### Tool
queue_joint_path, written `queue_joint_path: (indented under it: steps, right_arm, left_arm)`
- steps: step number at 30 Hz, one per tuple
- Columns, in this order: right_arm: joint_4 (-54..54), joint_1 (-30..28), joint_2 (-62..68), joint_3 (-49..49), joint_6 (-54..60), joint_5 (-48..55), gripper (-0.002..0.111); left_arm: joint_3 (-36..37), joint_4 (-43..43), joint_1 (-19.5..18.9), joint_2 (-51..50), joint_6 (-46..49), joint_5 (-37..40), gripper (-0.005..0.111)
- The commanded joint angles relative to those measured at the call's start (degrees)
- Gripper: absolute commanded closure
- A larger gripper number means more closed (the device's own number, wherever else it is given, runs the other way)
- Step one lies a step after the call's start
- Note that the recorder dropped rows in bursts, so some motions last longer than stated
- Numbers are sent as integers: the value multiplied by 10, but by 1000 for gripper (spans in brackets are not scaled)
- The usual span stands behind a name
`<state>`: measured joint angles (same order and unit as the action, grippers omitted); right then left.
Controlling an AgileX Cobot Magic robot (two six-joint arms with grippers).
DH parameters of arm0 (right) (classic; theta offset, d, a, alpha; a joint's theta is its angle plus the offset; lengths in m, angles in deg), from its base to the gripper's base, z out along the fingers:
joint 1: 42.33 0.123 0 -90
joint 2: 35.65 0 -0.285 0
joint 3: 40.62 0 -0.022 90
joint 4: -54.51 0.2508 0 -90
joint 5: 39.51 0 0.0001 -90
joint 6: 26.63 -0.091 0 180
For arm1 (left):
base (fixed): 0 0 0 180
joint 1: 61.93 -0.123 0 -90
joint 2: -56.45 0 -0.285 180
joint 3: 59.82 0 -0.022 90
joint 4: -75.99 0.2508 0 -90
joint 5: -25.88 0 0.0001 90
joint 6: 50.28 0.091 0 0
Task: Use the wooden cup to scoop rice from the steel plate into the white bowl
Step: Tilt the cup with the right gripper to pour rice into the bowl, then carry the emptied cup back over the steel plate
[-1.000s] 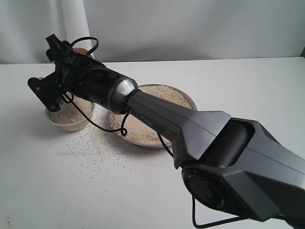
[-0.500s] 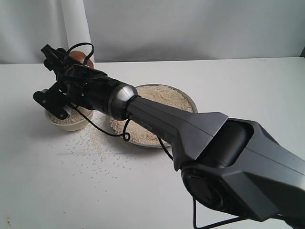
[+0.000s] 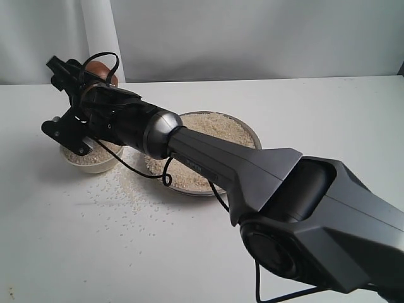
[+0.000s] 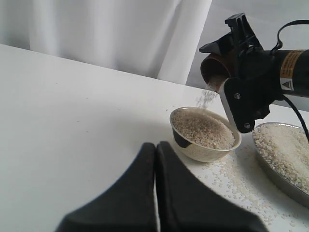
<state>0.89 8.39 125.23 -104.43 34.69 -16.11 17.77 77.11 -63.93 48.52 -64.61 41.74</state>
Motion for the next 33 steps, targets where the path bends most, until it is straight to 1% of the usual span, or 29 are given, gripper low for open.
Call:
queue_joint_path:
  steps: [1, 4, 16, 21, 25, 27, 30, 33]
  right_arm:
    - [-10, 1, -7, 0, 23, 5, 108]
    - [-28, 1, -10, 0, 38, 14, 108]
    - [-38, -11, -22, 0, 43, 23, 108]
    - [3, -10, -31, 0, 45, 27, 108]
    - [37, -10, -35, 0, 81, 49, 108]
    - [77, -10, -35, 0, 90, 63, 108]
    - [130, -9, -35, 6, 145, 85, 108]
    - [121, -8, -35, 28, 166, 84, 108]
  left_arm:
    - [-4, -1, 3, 1, -2, -6, 107]
    - [-4, -1, 3, 1, -2, -6, 107]
    - [-4, -1, 3, 1, -2, -6, 107]
    - [-4, -1, 3, 1, -2, -6, 107]
    - [-4, -1, 3, 1, -2, -6, 107]
    - [-4, -1, 3, 1, -2, -6, 107]
    - [-4, -1, 3, 1, -2, -6, 107]
    - [-4, -1, 3, 1, -2, -6, 107]
